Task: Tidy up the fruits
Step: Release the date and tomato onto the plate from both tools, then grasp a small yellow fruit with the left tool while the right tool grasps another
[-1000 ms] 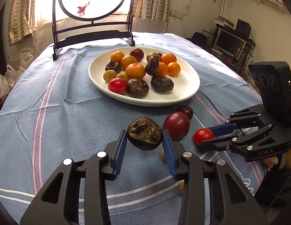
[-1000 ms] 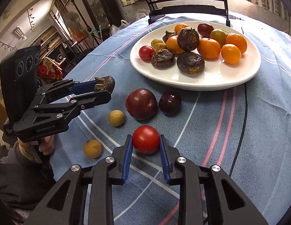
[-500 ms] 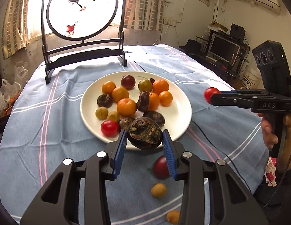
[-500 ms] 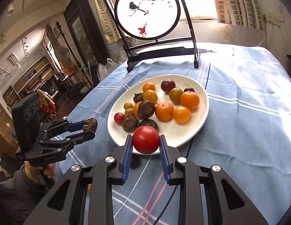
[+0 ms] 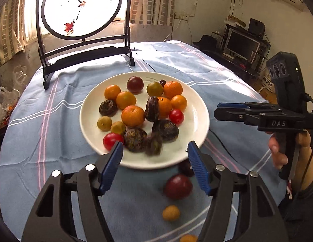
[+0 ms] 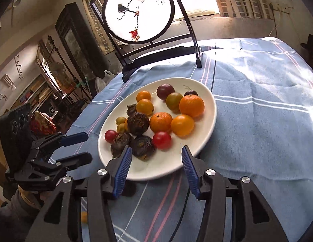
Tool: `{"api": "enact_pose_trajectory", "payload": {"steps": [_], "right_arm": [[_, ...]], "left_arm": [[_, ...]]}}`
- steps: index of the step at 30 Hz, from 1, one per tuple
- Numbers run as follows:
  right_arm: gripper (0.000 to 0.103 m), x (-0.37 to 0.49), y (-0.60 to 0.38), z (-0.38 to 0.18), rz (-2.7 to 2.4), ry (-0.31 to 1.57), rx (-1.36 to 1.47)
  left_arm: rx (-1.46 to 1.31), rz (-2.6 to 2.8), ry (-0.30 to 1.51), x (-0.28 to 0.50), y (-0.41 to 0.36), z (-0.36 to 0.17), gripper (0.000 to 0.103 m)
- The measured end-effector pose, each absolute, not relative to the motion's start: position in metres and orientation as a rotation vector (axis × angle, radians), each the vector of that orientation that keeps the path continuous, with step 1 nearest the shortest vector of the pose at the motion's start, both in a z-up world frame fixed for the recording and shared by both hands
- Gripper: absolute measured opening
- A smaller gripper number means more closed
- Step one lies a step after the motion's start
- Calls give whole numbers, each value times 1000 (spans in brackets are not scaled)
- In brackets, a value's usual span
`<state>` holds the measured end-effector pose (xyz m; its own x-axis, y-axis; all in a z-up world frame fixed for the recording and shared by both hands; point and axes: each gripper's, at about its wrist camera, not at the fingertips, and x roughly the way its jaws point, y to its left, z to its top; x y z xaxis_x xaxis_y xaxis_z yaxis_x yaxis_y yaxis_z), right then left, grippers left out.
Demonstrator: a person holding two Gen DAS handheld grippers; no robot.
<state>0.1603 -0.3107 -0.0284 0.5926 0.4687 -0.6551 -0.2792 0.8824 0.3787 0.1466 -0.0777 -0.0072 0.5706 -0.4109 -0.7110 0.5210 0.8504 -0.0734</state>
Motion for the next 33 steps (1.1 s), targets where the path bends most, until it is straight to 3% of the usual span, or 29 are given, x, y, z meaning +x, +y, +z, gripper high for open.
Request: {"api": "enact_pose_trajectory", "payload": {"steps": [11, 14, 17, 33], "right_arm": [[52, 107, -296, -53, 468, 862, 214], [52, 108, -298, -55, 457, 873, 222], [52, 108, -303, -55, 455, 864, 245], [47, 97, -172, -57, 653, 945, -69]], "left_arm": [[259, -572, 863, 40, -70, -54, 63], [209, -579, 920, 48, -69, -68, 38], [181, -579, 911, 49, -67, -73, 26], [102, -443, 807, 51, -6, -35, 25]]}}
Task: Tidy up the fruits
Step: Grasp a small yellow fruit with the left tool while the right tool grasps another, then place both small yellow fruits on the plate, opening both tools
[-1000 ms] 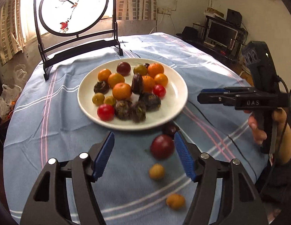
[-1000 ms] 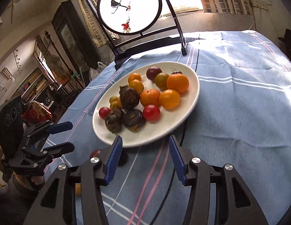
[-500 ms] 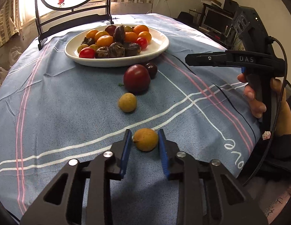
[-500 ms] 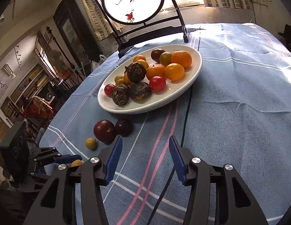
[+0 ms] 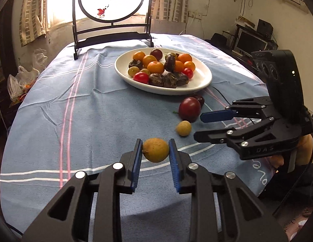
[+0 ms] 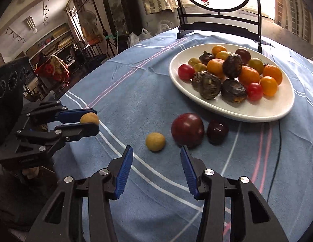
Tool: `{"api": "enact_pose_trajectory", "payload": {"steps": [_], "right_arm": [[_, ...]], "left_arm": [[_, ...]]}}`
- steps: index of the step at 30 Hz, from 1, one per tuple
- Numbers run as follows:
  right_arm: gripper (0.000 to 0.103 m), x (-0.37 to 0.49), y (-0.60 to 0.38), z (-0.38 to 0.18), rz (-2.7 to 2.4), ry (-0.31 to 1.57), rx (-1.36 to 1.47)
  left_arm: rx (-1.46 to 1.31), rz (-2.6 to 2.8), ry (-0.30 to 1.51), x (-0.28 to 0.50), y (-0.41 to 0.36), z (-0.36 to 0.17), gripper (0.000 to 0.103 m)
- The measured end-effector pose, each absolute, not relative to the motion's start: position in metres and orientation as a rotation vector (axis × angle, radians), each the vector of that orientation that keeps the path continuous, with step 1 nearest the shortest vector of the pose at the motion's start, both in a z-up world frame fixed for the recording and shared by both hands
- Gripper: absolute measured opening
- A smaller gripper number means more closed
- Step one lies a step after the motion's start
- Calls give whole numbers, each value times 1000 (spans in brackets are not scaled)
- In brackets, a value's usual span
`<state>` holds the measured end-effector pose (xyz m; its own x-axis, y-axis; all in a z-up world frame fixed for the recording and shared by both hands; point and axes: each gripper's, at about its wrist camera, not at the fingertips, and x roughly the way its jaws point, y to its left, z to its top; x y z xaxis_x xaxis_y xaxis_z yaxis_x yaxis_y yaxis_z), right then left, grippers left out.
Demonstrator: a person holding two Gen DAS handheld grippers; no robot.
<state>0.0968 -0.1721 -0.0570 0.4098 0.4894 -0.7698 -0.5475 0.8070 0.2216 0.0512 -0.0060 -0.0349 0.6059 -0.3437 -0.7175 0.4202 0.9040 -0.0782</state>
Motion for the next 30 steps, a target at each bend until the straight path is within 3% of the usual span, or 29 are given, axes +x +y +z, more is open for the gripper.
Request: {"api": "enact_pose_trajectory", "payload": {"steps": [5, 9, 18, 24, 30], "right_arm": [[42, 104, -156, -63, 636, 983, -98], [22, 106, -154, -63, 637, 990, -80], [22, 105, -227, -6, 613, 839, 109], [22, 163, -268, 26, 514, 773, 159], [22, 237, -270, 16, 445, 789, 182]], "left_arm": [[86, -441, 798, 50, 3, -34, 25], [76, -444, 802, 52, 6, -37, 25], [61, -489, 786, 70, -7, -24, 25], [58, -529, 749, 125, -34, 2, 25], [78, -541, 765, 199, -72, 7, 26]]}}
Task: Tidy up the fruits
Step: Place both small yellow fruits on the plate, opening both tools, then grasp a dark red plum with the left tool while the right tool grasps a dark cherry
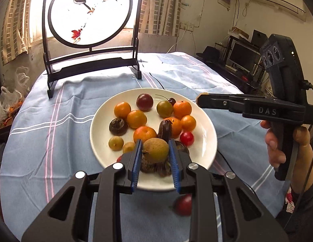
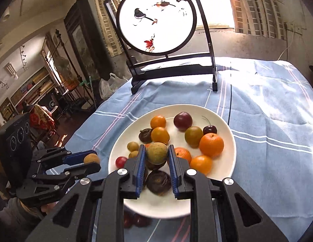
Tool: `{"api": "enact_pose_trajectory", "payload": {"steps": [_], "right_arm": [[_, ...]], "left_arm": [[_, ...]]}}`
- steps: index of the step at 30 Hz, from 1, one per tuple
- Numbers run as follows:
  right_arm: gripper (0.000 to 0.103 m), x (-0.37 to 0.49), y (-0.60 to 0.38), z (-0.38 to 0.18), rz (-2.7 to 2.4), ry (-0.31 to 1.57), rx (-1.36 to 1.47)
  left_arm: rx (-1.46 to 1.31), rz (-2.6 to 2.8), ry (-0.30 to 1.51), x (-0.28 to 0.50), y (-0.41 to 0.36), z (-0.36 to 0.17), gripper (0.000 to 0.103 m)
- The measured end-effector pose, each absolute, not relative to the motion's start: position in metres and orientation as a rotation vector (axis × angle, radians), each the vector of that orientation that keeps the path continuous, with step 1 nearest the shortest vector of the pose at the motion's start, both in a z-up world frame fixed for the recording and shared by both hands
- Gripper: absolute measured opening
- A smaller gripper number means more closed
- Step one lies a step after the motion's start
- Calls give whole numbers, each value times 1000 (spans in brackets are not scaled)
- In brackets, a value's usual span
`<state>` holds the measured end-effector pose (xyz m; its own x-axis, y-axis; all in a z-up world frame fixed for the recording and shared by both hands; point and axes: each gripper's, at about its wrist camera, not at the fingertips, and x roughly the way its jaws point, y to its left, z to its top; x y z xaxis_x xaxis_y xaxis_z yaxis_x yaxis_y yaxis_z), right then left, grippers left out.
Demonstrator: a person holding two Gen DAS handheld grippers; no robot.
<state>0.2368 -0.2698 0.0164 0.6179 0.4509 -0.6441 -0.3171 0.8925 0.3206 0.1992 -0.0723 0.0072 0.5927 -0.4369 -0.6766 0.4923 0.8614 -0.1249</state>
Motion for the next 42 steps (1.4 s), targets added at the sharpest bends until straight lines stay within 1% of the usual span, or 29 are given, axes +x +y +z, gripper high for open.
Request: {"api": "enact_pose_trajectory", "payload": {"steps": [5, 6, 7, 8, 9, 11, 14, 15, 18, 24, 31, 32, 34, 35, 38, 42], "right_arm": [[25, 275, -266, -5, 408, 820, 212], [29, 276, -266, -7, 409, 823, 215], [40, 274, -267, -7, 412, 815, 224], [41, 268, -268, -6, 418, 804, 226], [41, 262, -269, -4, 422, 795, 223], [41, 245, -275, 1, 425, 773, 221], [41, 212, -285, 3, 422, 757, 214], [42, 199, -289, 1, 419, 756, 214], [44, 163, -300, -11, 409, 761, 224], [47, 113, -311, -35, 367, 798, 215], [50, 86, -313, -34, 353, 786, 207], [51, 84, -314, -34, 350, 785, 206], [51, 82, -317, -36, 342, 791, 210], [51, 82, -317, -37, 343, 796, 214], [51, 86, -311, -41, 363, 830, 206], [51, 96, -281, -45, 409, 859, 120]], "left_arm": [[71, -499, 848, 248, -86, -17, 27], [62, -500, 856, 252, -86, -19, 33], [43, -504, 857, 254, -83, -18, 40], [29, -504, 844, 252, -80, -16, 54], [27, -498, 816, 247, -76, -11, 61], [47, -494, 774, 235, -72, -2, 67], [78, -508, 741, 205, -65, 10, 69], [98, -520, 729, 190, -64, 12, 72], [187, -530, 711, 148, -67, 8, 74], [309, -559, 767, 97, -87, -27, 74], [289, -543, 850, 118, -106, -54, 73], [289, -540, 858, 121, -109, -57, 68], [290, -562, 916, 130, -115, -67, 45], [277, -568, 939, 133, -115, -70, 38], [262, -553, 916, 129, -107, -65, 37], [216, -549, 884, 112, -86, -51, 37]]}}
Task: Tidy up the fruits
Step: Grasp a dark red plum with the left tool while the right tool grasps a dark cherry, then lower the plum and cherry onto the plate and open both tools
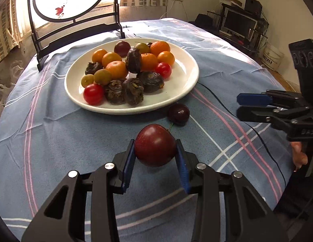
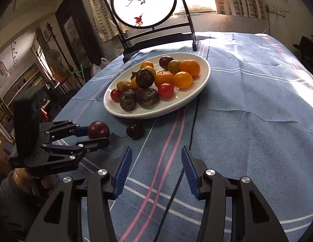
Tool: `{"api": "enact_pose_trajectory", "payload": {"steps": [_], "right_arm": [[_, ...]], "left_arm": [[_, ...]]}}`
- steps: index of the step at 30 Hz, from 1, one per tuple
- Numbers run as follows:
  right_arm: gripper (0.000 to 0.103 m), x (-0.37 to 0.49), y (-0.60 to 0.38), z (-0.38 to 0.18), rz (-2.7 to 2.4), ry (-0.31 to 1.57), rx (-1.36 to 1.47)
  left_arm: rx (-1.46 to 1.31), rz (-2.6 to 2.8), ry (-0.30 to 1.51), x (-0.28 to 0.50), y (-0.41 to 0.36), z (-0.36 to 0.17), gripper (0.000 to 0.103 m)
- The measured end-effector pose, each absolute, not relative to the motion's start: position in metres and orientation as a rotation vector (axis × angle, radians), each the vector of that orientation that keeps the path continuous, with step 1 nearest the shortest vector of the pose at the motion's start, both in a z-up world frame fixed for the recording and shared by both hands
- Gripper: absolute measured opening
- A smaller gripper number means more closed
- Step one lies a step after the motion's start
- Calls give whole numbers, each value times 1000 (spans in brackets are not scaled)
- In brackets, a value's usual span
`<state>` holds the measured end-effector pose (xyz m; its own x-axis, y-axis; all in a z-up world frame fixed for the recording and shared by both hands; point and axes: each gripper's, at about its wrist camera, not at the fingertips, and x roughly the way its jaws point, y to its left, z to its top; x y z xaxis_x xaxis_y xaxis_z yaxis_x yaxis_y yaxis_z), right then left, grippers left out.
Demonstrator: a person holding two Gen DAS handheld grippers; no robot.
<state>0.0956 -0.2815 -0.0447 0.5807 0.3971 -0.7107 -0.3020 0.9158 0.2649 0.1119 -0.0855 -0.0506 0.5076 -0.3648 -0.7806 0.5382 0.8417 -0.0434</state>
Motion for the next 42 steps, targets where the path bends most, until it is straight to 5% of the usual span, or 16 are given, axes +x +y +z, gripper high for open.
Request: {"api": "enact_pose_trajectory", "payload": {"steps": [9, 13, 24, 30, 38, 40, 42], "right_arm": [[50, 141, -220, -61, 434, 937, -18], [27, 151, -216, -66, 428, 971, 7], [27, 115, -264, -8, 442, 826, 115], [27, 171, -289, 33, 373, 752, 162], [27, 254, -276, 20, 352, 782, 173], [27, 269, -270, 11, 371, 804, 157], [36, 274, -267, 4, 340, 811, 139]], "left_arm": [[165, -495, 850, 87, -38, -31, 37], [140, -487, 854, 89, -29, -33, 37], [124, -526, 831, 101, -41, -18, 38], [106, -562, 797, 158, -73, 9, 38], [113, -505, 815, 242, -97, 2, 38], [110, -487, 817, 254, -98, -3, 44], [99, -448, 813, 264, -95, -6, 79]]}}
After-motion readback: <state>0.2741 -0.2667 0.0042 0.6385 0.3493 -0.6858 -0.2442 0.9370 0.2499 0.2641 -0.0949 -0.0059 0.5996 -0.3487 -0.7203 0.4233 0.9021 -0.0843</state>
